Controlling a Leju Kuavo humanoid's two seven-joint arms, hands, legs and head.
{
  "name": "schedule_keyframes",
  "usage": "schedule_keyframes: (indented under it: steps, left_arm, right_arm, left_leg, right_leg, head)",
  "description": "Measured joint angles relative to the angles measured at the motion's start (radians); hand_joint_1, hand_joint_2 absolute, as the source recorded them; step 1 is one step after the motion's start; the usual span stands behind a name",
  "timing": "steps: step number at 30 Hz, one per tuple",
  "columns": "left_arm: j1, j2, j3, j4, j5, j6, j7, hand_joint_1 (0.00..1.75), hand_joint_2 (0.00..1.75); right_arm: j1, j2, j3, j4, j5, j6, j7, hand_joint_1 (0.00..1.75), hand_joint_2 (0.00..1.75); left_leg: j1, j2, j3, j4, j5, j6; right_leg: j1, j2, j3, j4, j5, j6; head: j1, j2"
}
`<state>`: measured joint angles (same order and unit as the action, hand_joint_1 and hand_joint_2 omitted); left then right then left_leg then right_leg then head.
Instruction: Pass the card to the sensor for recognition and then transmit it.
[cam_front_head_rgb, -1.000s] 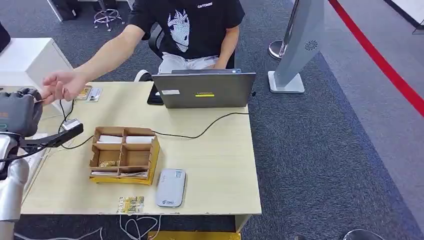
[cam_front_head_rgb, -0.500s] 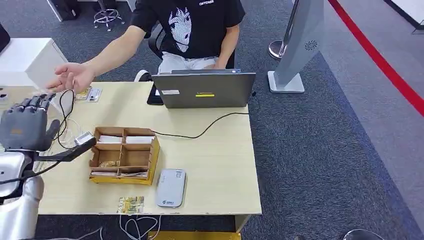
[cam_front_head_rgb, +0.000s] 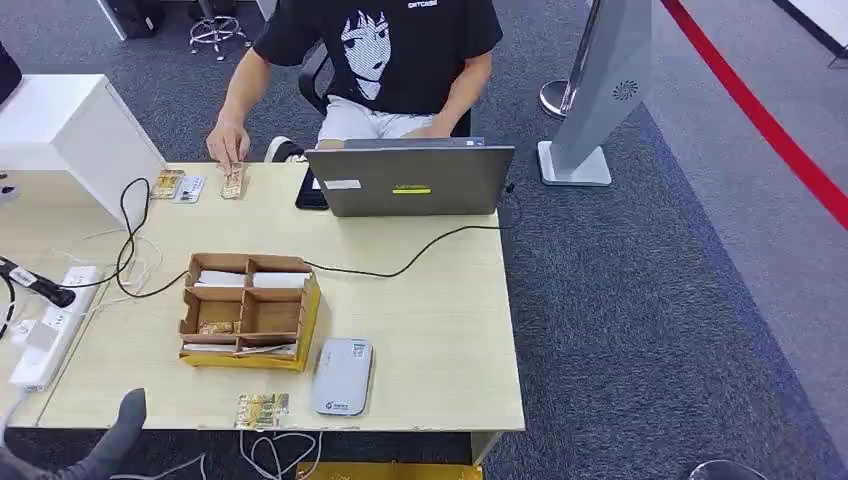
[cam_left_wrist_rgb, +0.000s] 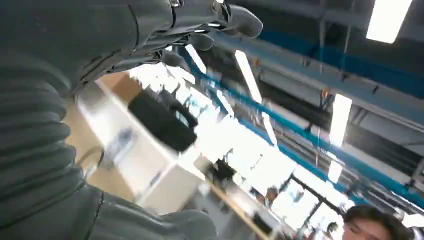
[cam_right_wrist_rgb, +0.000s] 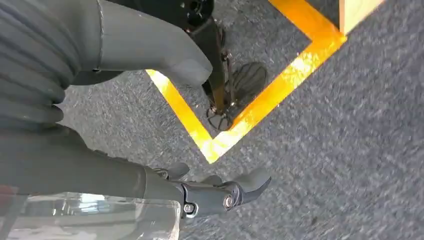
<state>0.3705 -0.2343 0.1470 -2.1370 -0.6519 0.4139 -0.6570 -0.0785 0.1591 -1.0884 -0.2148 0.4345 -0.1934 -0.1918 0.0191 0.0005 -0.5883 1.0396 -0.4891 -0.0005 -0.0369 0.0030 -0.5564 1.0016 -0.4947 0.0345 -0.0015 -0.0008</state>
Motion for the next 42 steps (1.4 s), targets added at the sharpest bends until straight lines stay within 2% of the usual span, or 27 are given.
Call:
schedule_keyframes:
  steps: [1,2,4,7,9,11,13,15,17,20,25,28,29,30,33,34,40,41,42]
  left_arm:
    - [0.011,-0.022,0.034,0.001,0.101,-0.1,-0.014,0.0,1.75]
    - [0.016,-0.036,0.058,0.005,0.156,-0.15,-0.02,0.0,1.75]
    - [0.025,-0.056,0.103,0.012,0.196,-0.179,-0.03,0.0,1.75]
    - [0.035,-0.082,0.144,0.037,0.37,-0.317,0.007,0.0,1.75]
    - [0.028,-0.092,0.173,0.097,0.477,-0.375,0.006,0.0,1.75]
    - [0.019,-0.098,0.207,0.178,0.534,-0.419,-0.008,0.0,1.75]
    - [-0.006,-0.104,0.245,0.277,0.597,-0.505,0.02,0.0,1.75]
    - [-0.056,-0.107,0.306,0.429,0.548,-0.594,0.017,0.0,1.75]
    - [-0.132,-0.106,0.403,0.631,0.44,-0.635,-0.014,0.0,1.75]
    - [-0.21,-0.083,0.556,0.918,0.354,-0.617,-0.032,0.0,1.75]
    - [-0.294,-0.05,0.689,1.226,0.349,-0.597,-0.034,0.0,1.75]
    - [-0.345,-0.022,0.779,1.422,0.362,-0.557,0.009,0.0,1.75]
    - [-0.357,-0.012,0.8,1.478,0.357,-0.535,0.031,0.82,1.75]
    - [-0.367,-0.004,0.819,1.53,0.354,-0.516,0.063,0.82,1.75]
    - [-0.389,0.013,0.846,1.648,0.276,-0.436,0.165,0.82,1.75]
    - [-0.393,0.019,0.846,1.68,0.252,-0.42,0.183,0.82,1.75]
    - [-0.412,0.036,0.846,1.781,0.239,-0.405,0.198,0.82,1.75]
    - [-0.414,0.039,0.846,1.791,0.238,-0.405,0.198,1.75,1.75]
    - [-0.415,0.041,0.846,1.797,0.238,-0.405,0.198,1.75,1.75]
  right_arm:
    - [-0.001,0.002,-0.011,0.0,-0.004,-0.009,0.002,0.0,1.75]
    - [-0.002,0.002,-0.018,0.0,-0.004,-0.012,0.003,0.0,1.75]
    - [-0.002,0.003,-0.032,0.0,-0.003,-0.017,0.004,0.0,1.75]
    - [-0.003,0.003,-0.037,-0.001,0.025,-0.048,0.051,0.0,1.75]
    - [-0.002,0.003,-0.037,-0.001,0.059,-0.074,0.095,0.0,1.75]
    - [-0.002,0.005,-0.035,-0.001,0.081,-0.083,0.119,0.0,1.75]
    - [-0.001,0.005,-0.029,-0.001,0.117,-0.085,0.139,0.0,1.75]
    - [-0.002,0.006,-0.017,-0.001,0.155,-0.08,0.151,0.0,1.75]
    - [-0.002,0.008,-0.005,-0.001,0.179,-0.073,0.156,0.0,1.75]
    - [0.0,0.013,0.006,-0.001,0.203,-0.067,0.158,0.0,1.75]
    - [0.002,0.016,0.023,-0.001,0.228,-0.058,0.177,0.0,1.75]
    - [0.004,0.021,0.04,0.0,0.264,-0.052,0.227,0.0,1.75]
    - [0.005,0.023,0.046,0.0,0.272,-0.05,0.24,0.09,1.75]
    - [0.005,0.024,0.05,0.0,0.279,-0.045,0.25,0.09,1.75]
    - [0.006,0.028,0.057,0.0,0.292,-0.021,0.26,0.09,1.75]
    - [0.006,0.03,0.06,0.0,0.293,-0.018,0.26,0.09,1.75]
    - [0.009,0.034,0.071,0.0,0.298,-0.016,0.261,0.09,1.75]
    - [0.009,0.034,0.071,0.0,0.298,-0.016,0.261,1.5,1.75]
    - [0.009,0.034,0.072,0.0,0.298,-0.016,0.261,1.75,1.75]
  left_leg:
    - [0.0,0.0,0.0,0.0,0.0,0.0]
    - [0.0,0.0,0.0,0.0,0.0,0.0]
    - [0.0,0.0,0.001,0.0,0.001,0.0]
    - [0.0,0.0,0.002,0.0,0.001,0.0]
    - [0.0,0.0,0.003,0.0,0.001,0.0]
    - [0.0,0.0,0.004,0.0,0.001,0.0]
    - [-0.001,-0.001,0.004,0.0,0.001,0.0]
    - [-0.001,-0.002,0.004,0.0,0.001,0.0]
    - [0.0,-0.002,0.004,0.0,0.001,0.0]
    - [0.0,0.001,0.007,0.0,0.001,-0.001]
    - [0.0,-0.001,0.006,0.0,0.0,-0.001]
    - [-0.001,-0.001,0.006,0.0,0.0,-0.001]
    - [-0.001,-0.001,0.006,0.0,0.0,-0.001]
    - [-0.001,-0.001,0.006,0.0,0.0,-0.001]
    - [-0.001,-0.001,0.006,0.0,0.0,-0.001]
    - [0.0,-0.001,0.006,0.0,0.0,-0.001]
    - [0.0,-0.001,0.006,0.0,0.0,-0.001]
    - [0.0,-0.001,0.006,0.0,0.0,-0.001]
    - [0.0,-0.001,0.006,0.0,0.0,-0.001]
  right_leg:
    - [0.0,0.0,0.0,0.0,0.0,0.0]
    - [0.0,0.0,0.001,0.0,0.0,0.0]
    - [0.0,0.0,0.002,0.0,0.001,0.0]
    - [0.0,0.0,0.003,0.0,0.001,0.0]
    - [0.0,0.0,0.004,0.0,0.001,0.0]
    - [0.0,0.001,0.004,0.0,0.001,0.0]
    - [0.0,0.0,0.004,0.0,0.001,0.0]
    - [-0.001,-0.001,0.005,0.0,0.001,0.0]
    - [0.0,-0.001,0.006,0.0,0.001,0.0]
    - [0.0,0.003,0.006,0.0,0.001,-0.001]
    - [0.0,0.0,0.007,0.0,0.0,0.0]
    - [-0.001,0.001,0.006,0.0,0.001,0.0]
    - [-0.001,0.001,0.006,0.0,0.0,0.0]
    - [-0.001,0.0,0.006,0.0,0.0,0.0]
    - [0.0,0.0,0.006,0.0,0.0,0.0]
    - [0.0,0.0,0.006,0.0,0.0,0.0]
    - [0.0,0.0,0.006,0.0,0.001,0.0]
    - [0.0,0.0,0.006,0.0,0.001,0.0]
    - [0.0,0.0,0.006,0.0,0.001,0.0]
  head:
    - [0.0,0.0]
    - [0.0,0.0]
    - [-0.002,0.0]
    - [-0.002,0.0]
    - [-0.002,0.0]
    - [-0.001,0.0]
    - [-0.001,0.0]
    - [-0.001,0.0]
    - [0.001,0.0]
    - [-0.002,0.0]
    - [-0.001,0.0]
    - [-0.001,0.0]
    - [-0.001,0.0]
    - [-0.001,0.0]
    - [-0.001,0.0]
    - [-0.002,0.0]
    - [-0.001,0.0]
    - [-0.001,0.0]
    - [-0.002,0.0]
